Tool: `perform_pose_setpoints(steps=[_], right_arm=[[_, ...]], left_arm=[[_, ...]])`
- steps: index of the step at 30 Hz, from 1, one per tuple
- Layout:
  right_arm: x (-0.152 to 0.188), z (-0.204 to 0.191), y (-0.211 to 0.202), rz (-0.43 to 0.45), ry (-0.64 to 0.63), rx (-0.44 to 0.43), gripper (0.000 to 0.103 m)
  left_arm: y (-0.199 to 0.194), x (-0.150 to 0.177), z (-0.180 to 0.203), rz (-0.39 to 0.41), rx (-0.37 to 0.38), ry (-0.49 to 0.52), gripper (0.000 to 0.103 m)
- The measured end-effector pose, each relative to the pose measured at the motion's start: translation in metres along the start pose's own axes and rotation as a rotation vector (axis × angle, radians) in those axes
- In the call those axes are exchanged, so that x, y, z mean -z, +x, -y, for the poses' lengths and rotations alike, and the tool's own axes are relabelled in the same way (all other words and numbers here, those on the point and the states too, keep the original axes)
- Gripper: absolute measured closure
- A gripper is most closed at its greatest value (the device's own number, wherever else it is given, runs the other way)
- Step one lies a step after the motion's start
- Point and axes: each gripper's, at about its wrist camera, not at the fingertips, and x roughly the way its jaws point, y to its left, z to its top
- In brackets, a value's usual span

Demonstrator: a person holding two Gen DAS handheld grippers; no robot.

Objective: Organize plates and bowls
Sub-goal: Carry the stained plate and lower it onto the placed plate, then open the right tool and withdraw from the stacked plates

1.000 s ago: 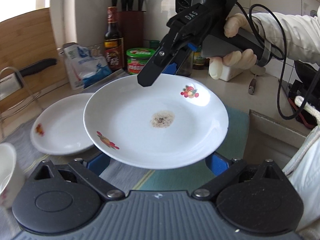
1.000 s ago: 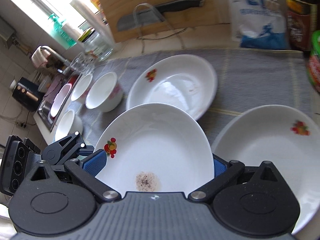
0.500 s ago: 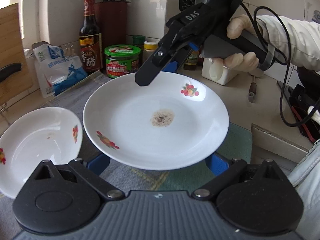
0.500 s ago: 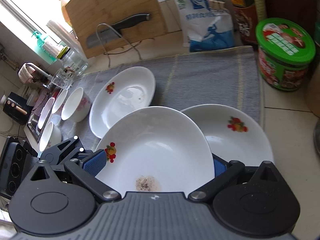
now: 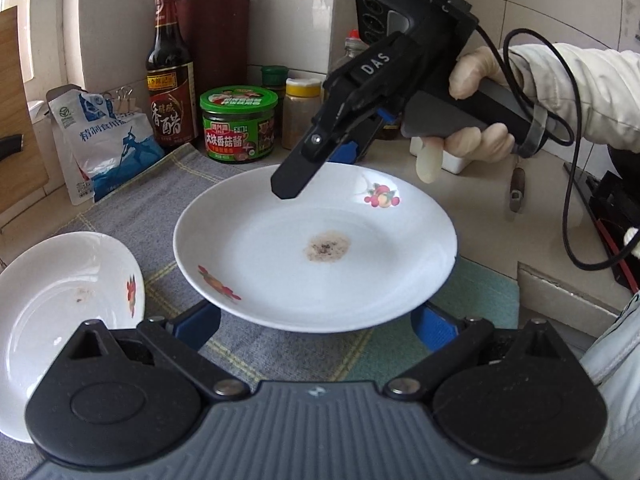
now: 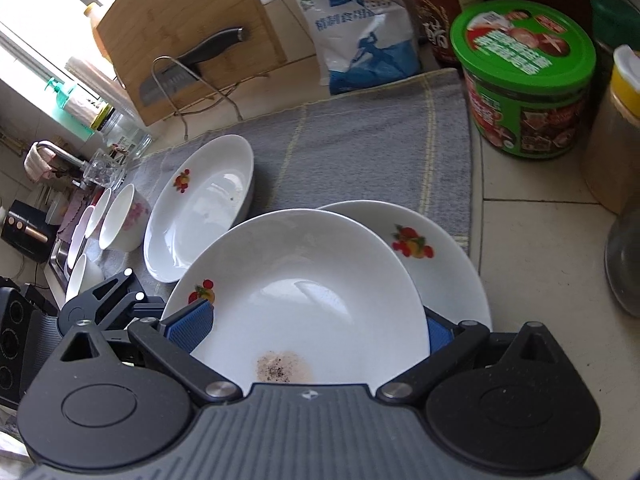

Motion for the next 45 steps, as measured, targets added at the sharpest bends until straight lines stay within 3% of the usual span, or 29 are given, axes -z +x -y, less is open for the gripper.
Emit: perform_pose_setpoints(steps=[27, 45], right_arm=[[0.011, 0.02, -0.024, 0.043, 0.032, -0.008, 0.0], [0.035, 0.003, -0.038, 0.105, 0.095, 0.109, 0.0]], left_arm=[[0.019, -0.006, -0.005, -0.046, -0.019, 0.035, 0.003], [0.02, -0.006, -0.008, -0.048, -0.003, 0.061, 0.002]])
